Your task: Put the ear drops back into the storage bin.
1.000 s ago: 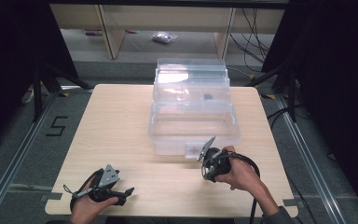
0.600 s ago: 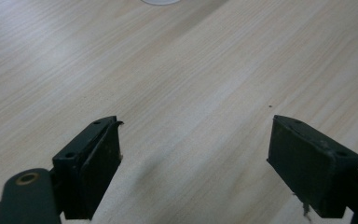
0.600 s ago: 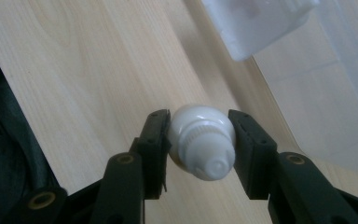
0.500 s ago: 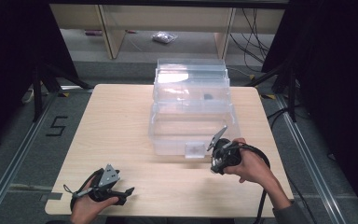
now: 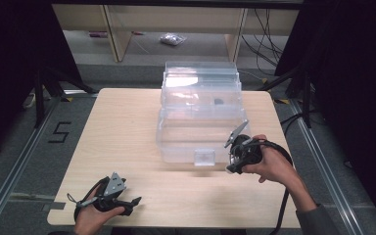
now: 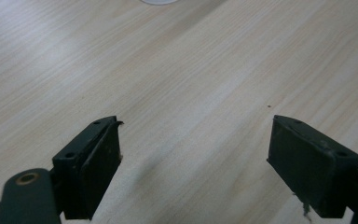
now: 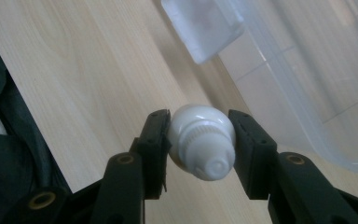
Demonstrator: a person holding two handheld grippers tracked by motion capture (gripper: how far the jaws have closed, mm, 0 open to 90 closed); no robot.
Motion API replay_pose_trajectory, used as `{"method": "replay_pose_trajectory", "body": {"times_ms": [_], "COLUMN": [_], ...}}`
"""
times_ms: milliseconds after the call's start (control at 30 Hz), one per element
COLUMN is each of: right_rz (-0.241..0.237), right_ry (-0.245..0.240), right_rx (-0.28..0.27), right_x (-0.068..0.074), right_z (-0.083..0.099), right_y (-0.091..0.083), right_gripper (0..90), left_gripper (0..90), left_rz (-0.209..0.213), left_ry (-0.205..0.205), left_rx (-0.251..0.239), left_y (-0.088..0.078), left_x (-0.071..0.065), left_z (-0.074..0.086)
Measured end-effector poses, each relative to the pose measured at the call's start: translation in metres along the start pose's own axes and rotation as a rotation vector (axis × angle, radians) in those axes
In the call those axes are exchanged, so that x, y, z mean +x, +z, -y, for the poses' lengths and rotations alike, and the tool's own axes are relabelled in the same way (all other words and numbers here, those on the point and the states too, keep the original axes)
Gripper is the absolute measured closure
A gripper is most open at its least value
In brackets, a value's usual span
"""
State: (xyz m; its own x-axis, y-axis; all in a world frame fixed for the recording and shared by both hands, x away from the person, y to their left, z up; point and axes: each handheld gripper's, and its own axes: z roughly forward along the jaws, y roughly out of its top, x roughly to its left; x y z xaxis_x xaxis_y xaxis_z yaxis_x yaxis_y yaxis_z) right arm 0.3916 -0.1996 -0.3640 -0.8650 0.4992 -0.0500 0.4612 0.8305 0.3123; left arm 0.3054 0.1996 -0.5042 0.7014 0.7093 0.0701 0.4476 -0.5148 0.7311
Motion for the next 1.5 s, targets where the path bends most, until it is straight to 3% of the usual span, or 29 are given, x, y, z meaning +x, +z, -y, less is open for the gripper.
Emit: {"method": "replay_pose_trajectory", "body": {"times_ms": [500,700,800,1033,1500], "right_rz": [0.015,0.048,0.045,0.053,0.031], "right_ry": [0.030,0.066,0.082,0.134,0.207], "right_rx": [-0.008,0.003,0.010,0.041,0.110], "right_x": [-0.024,-0.049,-0.053,-0.079,-0.107], "right_z": [-0.009,-0.022,-0.025,-0.036,-0.041], "right_y": [-0.032,-0.039,-0.038,-0.018,0.019], "right_gripper": [60.1,60.1,60.1,60.1,60.1], "left_gripper": [16.3,16.3,16.3,16.3,16.3], "left_rz": [0.007,0.002,0.001,0.005,0.005], "left_ry": [0.003,0.001,0.000,-0.007,0.005], "left_rx": [0.005,0.002,0.001,0.005,0.000], "left_y": [0.000,0.001,0.000,0.001,0.000], "left_x": [0.000,0.000,0.000,-0.001,0.000], "left_z": [0.000,0.000,0.000,0.000,-0.001]}}
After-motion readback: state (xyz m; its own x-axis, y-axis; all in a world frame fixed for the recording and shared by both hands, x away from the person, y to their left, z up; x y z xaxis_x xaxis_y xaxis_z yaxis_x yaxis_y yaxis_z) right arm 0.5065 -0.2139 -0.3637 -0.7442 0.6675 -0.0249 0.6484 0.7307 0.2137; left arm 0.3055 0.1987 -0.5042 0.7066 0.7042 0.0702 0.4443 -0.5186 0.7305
